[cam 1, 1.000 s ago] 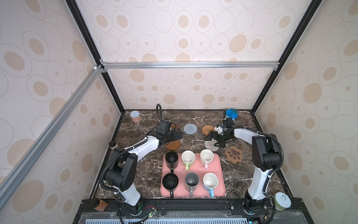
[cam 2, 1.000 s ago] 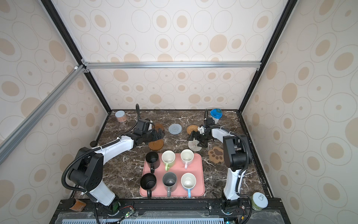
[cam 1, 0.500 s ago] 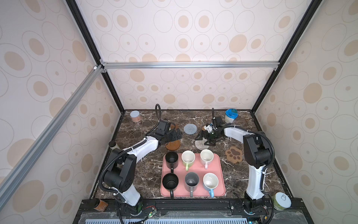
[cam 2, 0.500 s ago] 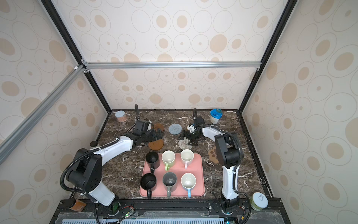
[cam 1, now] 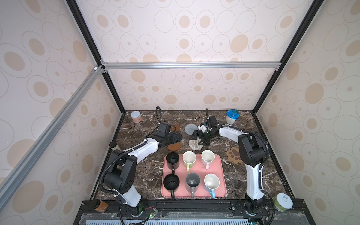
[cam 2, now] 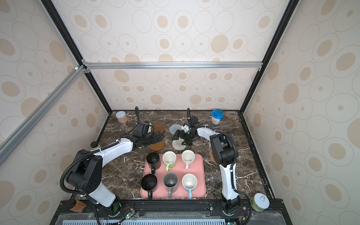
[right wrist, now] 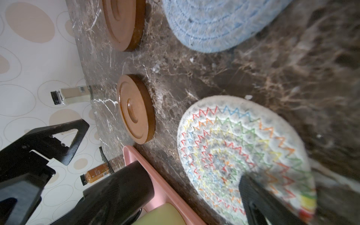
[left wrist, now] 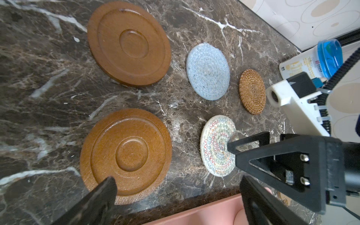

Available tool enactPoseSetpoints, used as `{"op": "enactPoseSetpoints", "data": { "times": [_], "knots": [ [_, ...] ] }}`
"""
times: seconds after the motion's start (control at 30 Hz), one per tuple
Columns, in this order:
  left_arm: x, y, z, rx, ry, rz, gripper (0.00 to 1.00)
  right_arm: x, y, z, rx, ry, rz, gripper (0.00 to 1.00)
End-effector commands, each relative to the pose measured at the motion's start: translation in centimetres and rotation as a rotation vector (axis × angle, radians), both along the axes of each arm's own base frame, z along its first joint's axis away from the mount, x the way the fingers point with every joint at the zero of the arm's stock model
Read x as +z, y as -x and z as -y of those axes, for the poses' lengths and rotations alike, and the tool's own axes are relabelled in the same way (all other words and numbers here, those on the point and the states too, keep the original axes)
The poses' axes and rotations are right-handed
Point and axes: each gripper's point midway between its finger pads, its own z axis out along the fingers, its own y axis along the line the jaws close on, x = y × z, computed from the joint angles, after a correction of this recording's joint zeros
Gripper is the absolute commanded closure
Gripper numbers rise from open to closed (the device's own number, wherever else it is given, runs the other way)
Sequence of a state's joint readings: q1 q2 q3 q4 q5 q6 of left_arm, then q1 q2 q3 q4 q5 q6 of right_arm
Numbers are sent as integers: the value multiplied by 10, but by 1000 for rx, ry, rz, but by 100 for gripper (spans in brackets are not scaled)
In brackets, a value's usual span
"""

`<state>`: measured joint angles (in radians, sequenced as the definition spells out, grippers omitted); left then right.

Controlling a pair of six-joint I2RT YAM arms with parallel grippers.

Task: Place cups on coasters
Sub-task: Move the coaster to the center of the table.

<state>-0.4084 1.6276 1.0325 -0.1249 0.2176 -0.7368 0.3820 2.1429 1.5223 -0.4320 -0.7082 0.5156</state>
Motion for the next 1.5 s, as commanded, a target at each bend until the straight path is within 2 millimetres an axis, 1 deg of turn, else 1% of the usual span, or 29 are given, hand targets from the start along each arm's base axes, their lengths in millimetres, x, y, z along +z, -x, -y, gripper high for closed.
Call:
{"op": "enactPoseSetpoints", "data": {
  "times": [0.0, 0.67, 1.03, 1.23, 1.47],
  "knots": [
    [10, 0, -5, 25, 14, 11, 0, -60, 31, 7, -10, 118, -171, 0],
    [4, 2, -7, 35, 16, -3, 0, -63, 35, 0, -12, 101, -186, 0],
    [3, 3, -7, 34, 19, -4, 0, -62, 32, -3, -19, 91, -186, 0],
    [2, 4, -7, 34, 21, -4, 0, -58, 30, -5, -24, 78, -181, 0],
    [1, 5, -6, 33, 25, -5, 0, -62, 31, -7, -31, 78, -190, 0]
  ]
}}
